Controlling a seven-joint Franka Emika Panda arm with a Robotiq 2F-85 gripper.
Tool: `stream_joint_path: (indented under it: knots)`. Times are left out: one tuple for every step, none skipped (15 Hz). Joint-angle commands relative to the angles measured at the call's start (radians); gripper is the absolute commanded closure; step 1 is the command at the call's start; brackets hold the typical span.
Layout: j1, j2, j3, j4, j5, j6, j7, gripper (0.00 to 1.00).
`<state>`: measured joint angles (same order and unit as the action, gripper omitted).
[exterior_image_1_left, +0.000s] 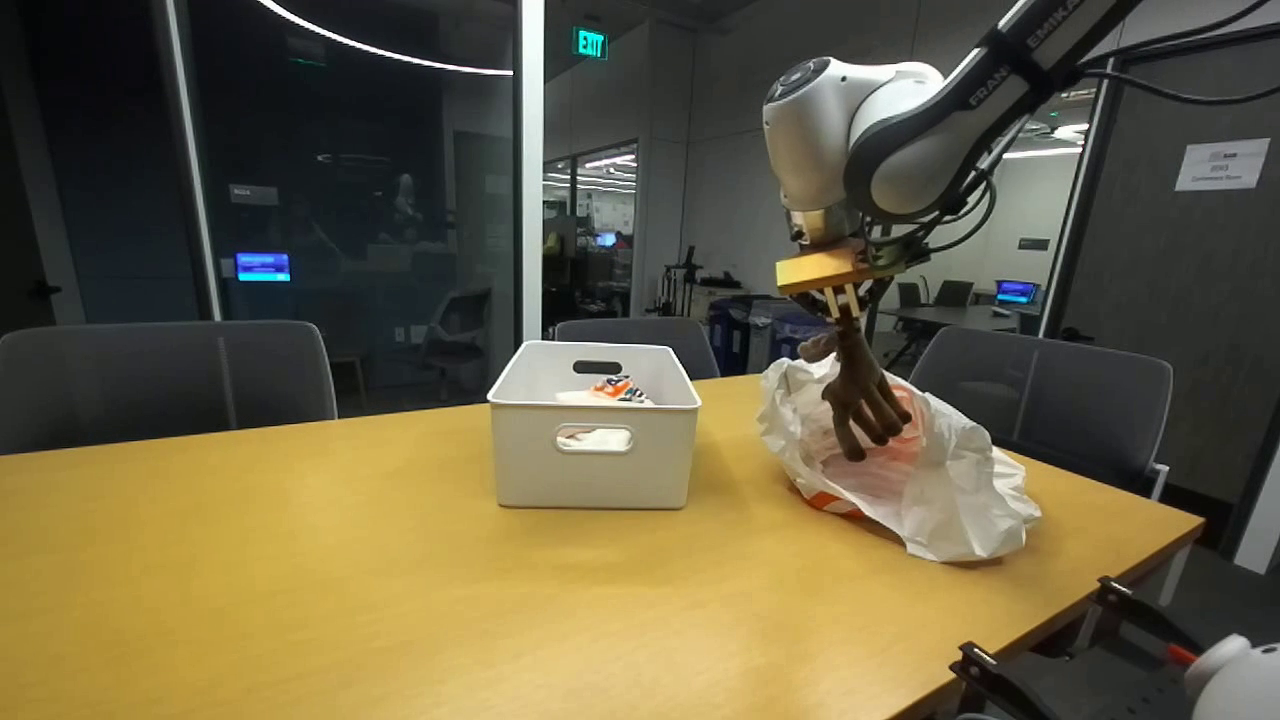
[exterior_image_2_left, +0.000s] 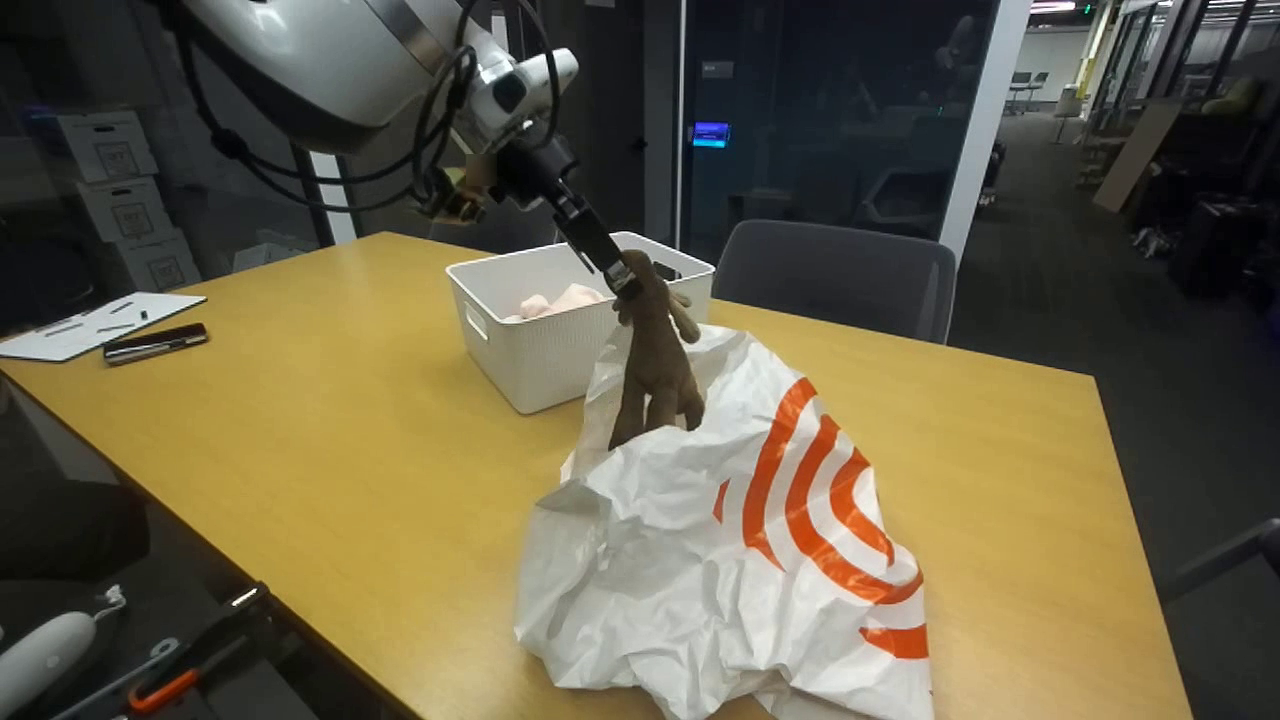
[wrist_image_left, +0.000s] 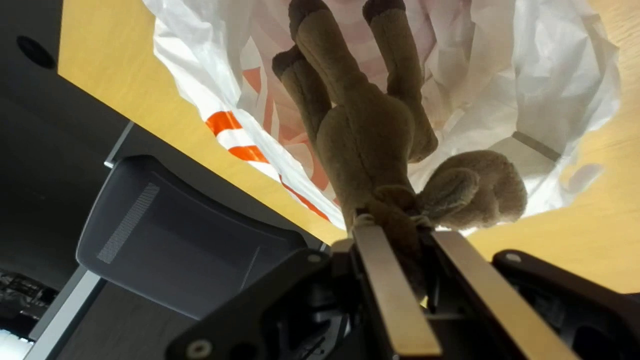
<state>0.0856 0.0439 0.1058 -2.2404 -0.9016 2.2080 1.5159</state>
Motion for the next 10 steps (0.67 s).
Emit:
stream_joint_path:
  knots:
    - [-0.016,0.068,-0.036,0.039,-0.018,0.068,-0.043,0.91]
    - [-0.018,0.091,-0.044,0.047,-0.022,0.084,-0.055,0.91]
    - [-0.018,0.11,-0.052,0.052,-0.027,0.093,-0.068,0.91]
    - [-0.019,0.128,-0.06,0.057,-0.028,0.09,-0.079,0.91]
    - [-0.022,0.141,-0.067,0.057,-0.02,0.107,-0.093,0.91]
    - [-0.022,0.149,-0.073,0.053,-0.012,0.111,-0.103,0.91]
    - [-0.022,0.157,-0.077,0.048,0.0,0.114,-0.116,0.91]
    - [-0.023,0.165,-0.081,0.043,0.002,0.123,-0.128,0.91]
    - [-0.024,0.178,-0.086,0.045,0.001,0.132,-0.137,0.91]
    - [-0.024,0.191,-0.09,0.051,-0.004,0.14,-0.146,0.91]
